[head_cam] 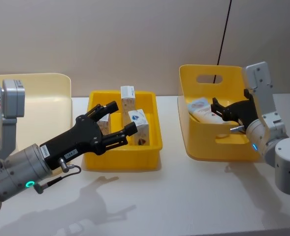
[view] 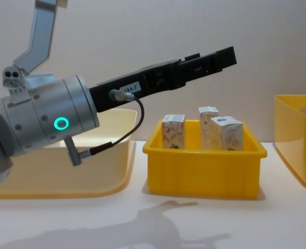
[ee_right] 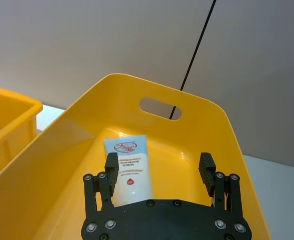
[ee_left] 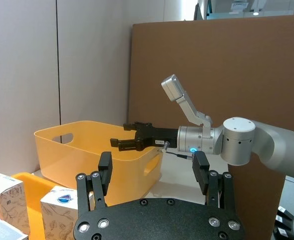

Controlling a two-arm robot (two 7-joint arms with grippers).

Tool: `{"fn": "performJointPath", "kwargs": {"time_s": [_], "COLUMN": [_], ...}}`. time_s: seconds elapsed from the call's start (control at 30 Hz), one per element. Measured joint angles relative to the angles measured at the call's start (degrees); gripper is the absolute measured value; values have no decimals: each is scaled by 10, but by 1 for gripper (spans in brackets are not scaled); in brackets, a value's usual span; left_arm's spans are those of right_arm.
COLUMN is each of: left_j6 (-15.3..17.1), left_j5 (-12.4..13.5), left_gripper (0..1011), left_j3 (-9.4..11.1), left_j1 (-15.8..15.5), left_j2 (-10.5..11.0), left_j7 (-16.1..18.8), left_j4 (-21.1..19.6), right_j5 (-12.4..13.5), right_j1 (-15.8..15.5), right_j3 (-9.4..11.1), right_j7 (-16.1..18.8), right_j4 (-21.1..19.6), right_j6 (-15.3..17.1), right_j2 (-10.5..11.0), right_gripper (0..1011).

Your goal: Bimanual collaborative sorting of washing and personal care products

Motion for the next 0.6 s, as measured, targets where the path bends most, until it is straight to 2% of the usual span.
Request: {"fn": "performJointPath", "kwargs": {"time_s": [0.23,0.6], "left_j6": [0,0], "left_j5": [0,0], "left_gripper": [1003,1003], "left_j3": [0,0], "left_j1": [0,0], "left_j2": [0,0], "left_j7": [0,0], "left_j4": [0,0], "right_j5": [0,19], "right_j1": [-4,-28], "right_j3": [2,16], "right_j7": [3,42], "right_j4": [-4,-37], "right_j6": [-9,-73], "right_j2": [0,8], "right_gripper": [1001,1001]}}
